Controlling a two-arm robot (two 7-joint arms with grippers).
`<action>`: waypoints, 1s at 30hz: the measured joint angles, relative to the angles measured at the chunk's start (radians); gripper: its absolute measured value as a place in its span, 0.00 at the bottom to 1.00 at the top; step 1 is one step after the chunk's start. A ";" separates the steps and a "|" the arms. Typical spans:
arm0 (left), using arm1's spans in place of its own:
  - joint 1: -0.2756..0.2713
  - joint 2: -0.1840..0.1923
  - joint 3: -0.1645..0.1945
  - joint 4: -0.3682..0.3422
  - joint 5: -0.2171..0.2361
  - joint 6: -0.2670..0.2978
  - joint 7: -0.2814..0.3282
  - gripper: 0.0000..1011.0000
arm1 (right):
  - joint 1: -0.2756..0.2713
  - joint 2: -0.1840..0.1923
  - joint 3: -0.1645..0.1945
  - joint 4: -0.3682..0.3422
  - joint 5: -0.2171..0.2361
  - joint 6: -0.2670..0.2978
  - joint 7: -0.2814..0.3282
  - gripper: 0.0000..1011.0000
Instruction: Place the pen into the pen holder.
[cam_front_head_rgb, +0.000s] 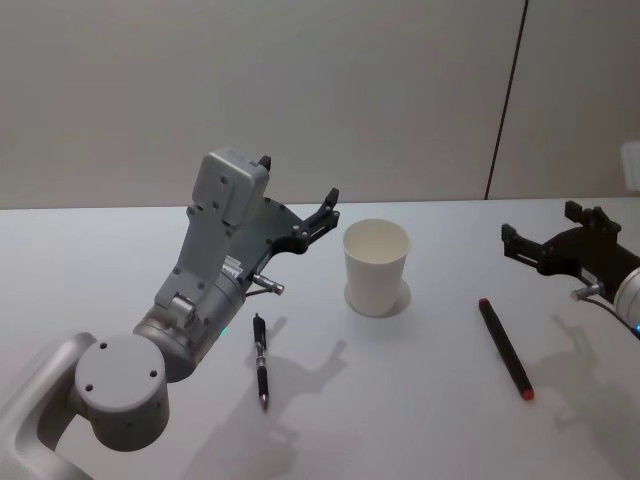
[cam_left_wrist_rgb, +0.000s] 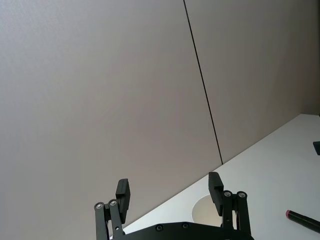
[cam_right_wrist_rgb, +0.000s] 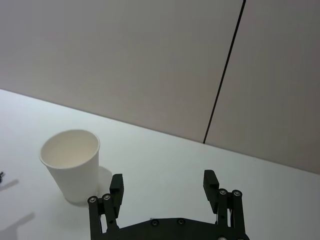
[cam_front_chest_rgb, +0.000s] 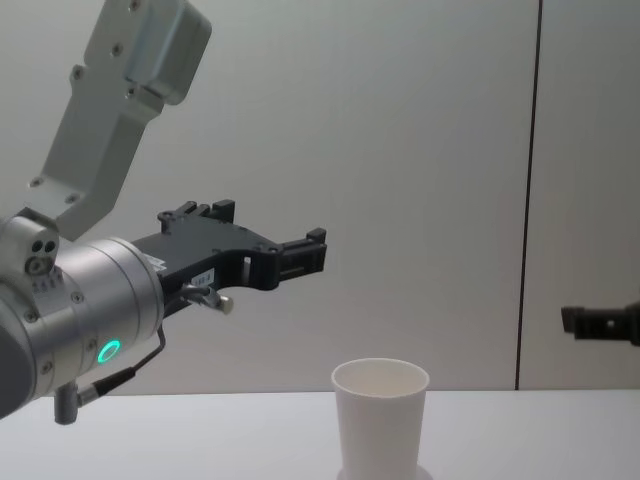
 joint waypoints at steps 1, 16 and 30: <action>0.000 0.000 0.000 0.000 0.000 0.000 0.000 0.99 | 0.006 0.000 0.000 0.002 -0.004 0.025 0.002 0.99; 0.000 0.000 0.000 0.000 0.000 0.000 0.000 0.99 | 0.052 -0.019 -0.010 0.007 -0.029 0.296 -0.004 0.99; 0.000 0.000 0.000 0.000 0.000 0.000 0.000 0.99 | 0.090 -0.074 -0.035 0.036 -0.060 0.453 -0.066 0.99</action>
